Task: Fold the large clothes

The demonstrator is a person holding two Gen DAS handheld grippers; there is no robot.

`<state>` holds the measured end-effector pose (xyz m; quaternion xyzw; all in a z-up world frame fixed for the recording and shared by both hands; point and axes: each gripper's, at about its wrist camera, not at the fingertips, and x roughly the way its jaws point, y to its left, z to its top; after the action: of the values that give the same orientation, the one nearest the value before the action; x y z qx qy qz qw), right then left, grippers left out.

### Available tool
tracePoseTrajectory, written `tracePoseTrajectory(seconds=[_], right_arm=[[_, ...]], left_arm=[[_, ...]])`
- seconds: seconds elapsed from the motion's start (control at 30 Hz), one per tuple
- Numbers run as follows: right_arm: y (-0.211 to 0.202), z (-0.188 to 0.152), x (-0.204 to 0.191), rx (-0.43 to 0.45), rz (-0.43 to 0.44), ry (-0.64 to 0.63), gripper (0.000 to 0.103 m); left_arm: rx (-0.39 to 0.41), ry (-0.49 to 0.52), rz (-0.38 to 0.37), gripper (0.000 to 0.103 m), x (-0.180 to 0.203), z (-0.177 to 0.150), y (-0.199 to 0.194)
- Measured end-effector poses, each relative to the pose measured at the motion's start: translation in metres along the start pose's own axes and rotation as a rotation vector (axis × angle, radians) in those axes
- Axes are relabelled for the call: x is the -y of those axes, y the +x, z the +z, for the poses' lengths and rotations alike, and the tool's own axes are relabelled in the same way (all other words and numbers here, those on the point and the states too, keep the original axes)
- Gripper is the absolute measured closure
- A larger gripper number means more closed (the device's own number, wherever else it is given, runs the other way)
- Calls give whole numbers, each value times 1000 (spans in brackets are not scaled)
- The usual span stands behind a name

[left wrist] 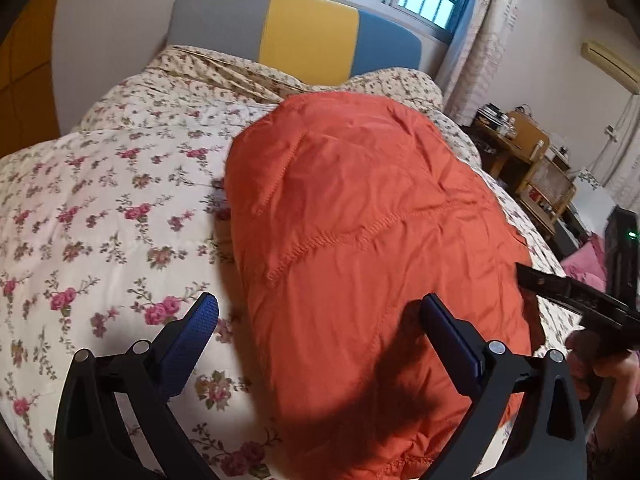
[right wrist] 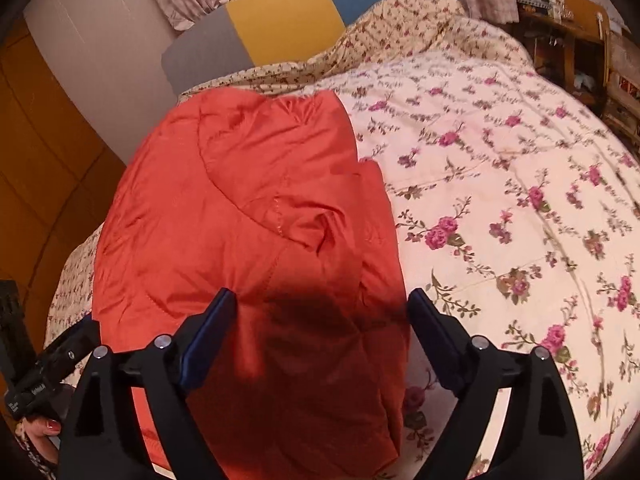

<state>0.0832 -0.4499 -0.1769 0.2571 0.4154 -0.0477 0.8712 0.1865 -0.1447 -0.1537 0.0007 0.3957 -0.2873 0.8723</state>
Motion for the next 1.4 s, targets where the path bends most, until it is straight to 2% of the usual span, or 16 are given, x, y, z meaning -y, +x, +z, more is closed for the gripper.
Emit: tracePoseTrajectory(seconds=[0.1,0.23,0.5,0.73,0.83,1.0,1.07,1.1,1.17,1.23,1.4], right_arm=[[9,4,4,-38,24,10,12],[21,7,13,-86,75,29,11],[41,17,21,-158,184,40,9],[47,19,22,-168,265,29,18],[47,19,22,-164,266,24,19],[36,19,14,-116,291,-9,41],[30,19,10,-83,288,-18,46],[28,19,9,-67,294,-19,49],[25,19,8,-42,308,-8,51],[21,18,6,-21,331,5,55],[11,16,-18,35,367,-35,56]], left_arm=[[-32,3,-44,3,1,1,6],[-52,2,-67,3,-3,3,13],[-112,-81,-171,3,-18,4,29],[-86,-88,-176,3,-13,0,30],[-81,-67,-170,3,-6,0,29],[-80,-70,-177,3,-6,1,29],[-75,-64,-170,3,-4,1,28],[-72,-59,-162,5,-3,2,27],[-33,-14,-132,16,7,4,17],[19,59,-95,22,22,6,5],[116,156,-75,31,41,13,-20]])
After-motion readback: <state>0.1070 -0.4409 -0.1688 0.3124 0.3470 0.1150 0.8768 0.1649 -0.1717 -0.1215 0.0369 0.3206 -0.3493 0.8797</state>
